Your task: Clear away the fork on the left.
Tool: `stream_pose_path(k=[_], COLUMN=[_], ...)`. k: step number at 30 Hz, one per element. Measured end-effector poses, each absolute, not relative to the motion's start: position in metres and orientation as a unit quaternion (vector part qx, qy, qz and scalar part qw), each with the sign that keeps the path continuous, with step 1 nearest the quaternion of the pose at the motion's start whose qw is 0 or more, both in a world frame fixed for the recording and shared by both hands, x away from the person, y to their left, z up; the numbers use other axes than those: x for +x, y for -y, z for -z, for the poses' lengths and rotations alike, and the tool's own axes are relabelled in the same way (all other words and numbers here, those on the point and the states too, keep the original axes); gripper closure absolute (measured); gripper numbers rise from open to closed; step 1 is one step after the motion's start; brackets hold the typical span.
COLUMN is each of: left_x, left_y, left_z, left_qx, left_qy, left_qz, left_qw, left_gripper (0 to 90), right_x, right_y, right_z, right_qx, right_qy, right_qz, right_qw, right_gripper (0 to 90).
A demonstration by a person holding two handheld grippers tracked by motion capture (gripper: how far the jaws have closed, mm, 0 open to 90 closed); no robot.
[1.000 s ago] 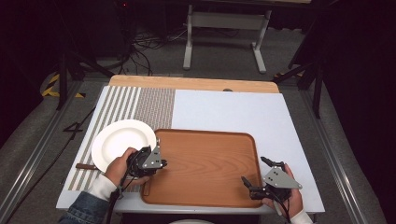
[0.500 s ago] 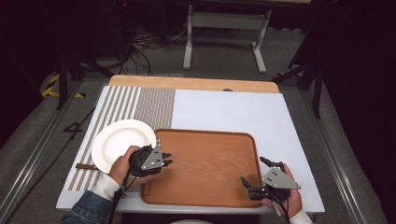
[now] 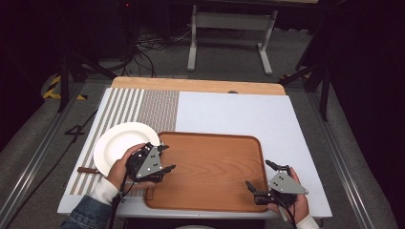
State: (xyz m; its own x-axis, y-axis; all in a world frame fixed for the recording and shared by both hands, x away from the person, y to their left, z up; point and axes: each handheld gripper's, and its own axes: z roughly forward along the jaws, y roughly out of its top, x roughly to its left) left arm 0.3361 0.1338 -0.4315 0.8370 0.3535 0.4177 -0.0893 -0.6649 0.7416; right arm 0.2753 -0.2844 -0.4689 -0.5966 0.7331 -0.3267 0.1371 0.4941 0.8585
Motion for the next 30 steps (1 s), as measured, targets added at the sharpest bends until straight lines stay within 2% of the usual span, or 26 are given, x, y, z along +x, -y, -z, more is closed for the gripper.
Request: stream_pose_path(k=[6, 10, 18, 30], left_x=[0.331, 0.328, 0.321, 0.308], left_y=[-0.141, -0.151, -0.174, -0.199], left_z=[0.427, 0.424, 0.427, 0.444], left_qx=[0.856, 0.843, 0.824, 0.815], left_qy=[-0.088, -0.097, -0.115, -0.15], left_qz=[-0.288, -0.283, -0.293, -0.295], left_qw=[0.42, 0.447, 0.472, 0.475], left_gripper=[15.4, 10.7, 9.6, 7.9], right_x=[0.275, 0.277, 0.277, 0.269], right_y=[0.283, 0.285, 0.283, 0.285], right_z=[0.472, 0.472, 0.473, 0.473], right_qx=[0.27, 0.275, 0.281, 0.281], right_qy=[-0.792, -0.789, -0.79, -0.789], right_qz=[-0.414, -0.414, -0.406, -0.403], right_qw=[0.357, 0.361, 0.365, 0.37], right_gripper=[7.0, 7.1, 7.1, 7.0])
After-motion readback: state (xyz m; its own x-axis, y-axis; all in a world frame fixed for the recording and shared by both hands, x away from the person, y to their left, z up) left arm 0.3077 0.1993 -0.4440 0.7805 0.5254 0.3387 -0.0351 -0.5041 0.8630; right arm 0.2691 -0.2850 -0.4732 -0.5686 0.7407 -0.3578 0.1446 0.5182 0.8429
